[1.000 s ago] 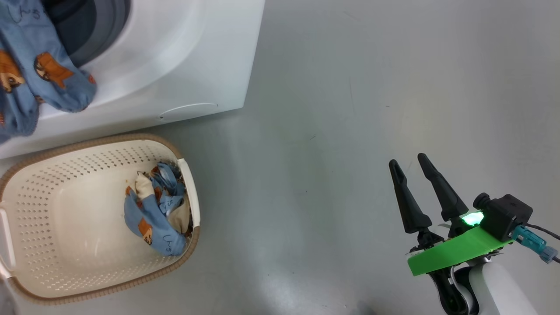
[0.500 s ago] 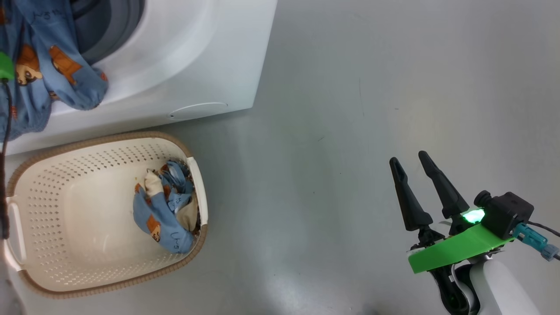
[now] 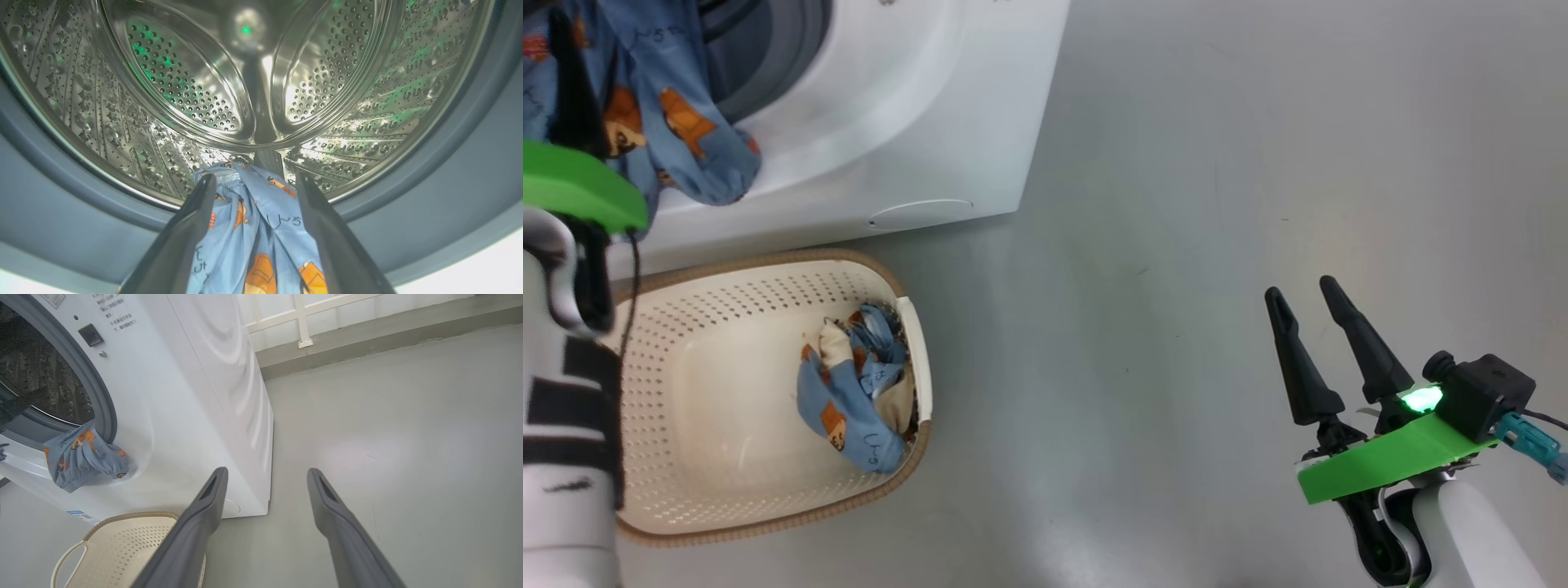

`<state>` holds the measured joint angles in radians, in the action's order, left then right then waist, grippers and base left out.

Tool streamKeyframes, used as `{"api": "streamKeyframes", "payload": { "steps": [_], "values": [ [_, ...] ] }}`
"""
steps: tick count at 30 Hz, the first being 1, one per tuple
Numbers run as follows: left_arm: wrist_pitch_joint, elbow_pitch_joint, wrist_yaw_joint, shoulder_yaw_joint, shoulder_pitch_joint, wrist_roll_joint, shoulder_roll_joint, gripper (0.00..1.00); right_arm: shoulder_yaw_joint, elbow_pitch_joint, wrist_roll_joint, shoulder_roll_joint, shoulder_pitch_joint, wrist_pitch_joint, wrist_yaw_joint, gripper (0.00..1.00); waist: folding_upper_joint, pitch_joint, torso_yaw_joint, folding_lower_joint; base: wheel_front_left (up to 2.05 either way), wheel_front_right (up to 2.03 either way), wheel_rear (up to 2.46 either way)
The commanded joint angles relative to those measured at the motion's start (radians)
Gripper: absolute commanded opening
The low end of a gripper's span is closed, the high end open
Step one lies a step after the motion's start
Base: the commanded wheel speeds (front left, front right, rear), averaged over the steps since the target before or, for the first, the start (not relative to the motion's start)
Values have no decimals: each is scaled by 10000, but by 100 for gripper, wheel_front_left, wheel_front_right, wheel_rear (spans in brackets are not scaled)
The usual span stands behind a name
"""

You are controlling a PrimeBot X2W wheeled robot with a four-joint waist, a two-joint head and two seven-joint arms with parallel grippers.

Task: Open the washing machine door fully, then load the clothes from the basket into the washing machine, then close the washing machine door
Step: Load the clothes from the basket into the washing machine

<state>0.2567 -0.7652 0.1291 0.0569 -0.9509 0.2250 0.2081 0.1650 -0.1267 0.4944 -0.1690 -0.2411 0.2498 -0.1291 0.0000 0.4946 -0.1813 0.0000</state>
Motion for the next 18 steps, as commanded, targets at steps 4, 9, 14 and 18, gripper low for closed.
{"api": "streamKeyframes", "payload": {
  "steps": [4, 9, 14, 18],
  "values": [
    [51, 996, 14, 508, 1093, 114, -36, 100, 13, 258, -102, -196, 236, 120, -16, 100, 0, -153, 291, 0, 0, 0, 0],
    [51, 1661, 15, 649, 1973, 134, -277, 100, -128, 296, -126, -243, 322, 120, -16, 100, 0, -208, 492, 0, 0, 0, 0],
    [51, 2432, 15, 921, 3003, 93, -555, 100, -264, 319, -141, -314, 416, 120, -16, 100, 0, -297, 713, 0, 0, 0, 0],
    [51, 3058, 15, 1111, 3952, -9, -707, 100, -273, 284, -139, -366, 460, 120, -16, 100, 0, -433, 759, 0, 0, 0, 0]
  ]
}}
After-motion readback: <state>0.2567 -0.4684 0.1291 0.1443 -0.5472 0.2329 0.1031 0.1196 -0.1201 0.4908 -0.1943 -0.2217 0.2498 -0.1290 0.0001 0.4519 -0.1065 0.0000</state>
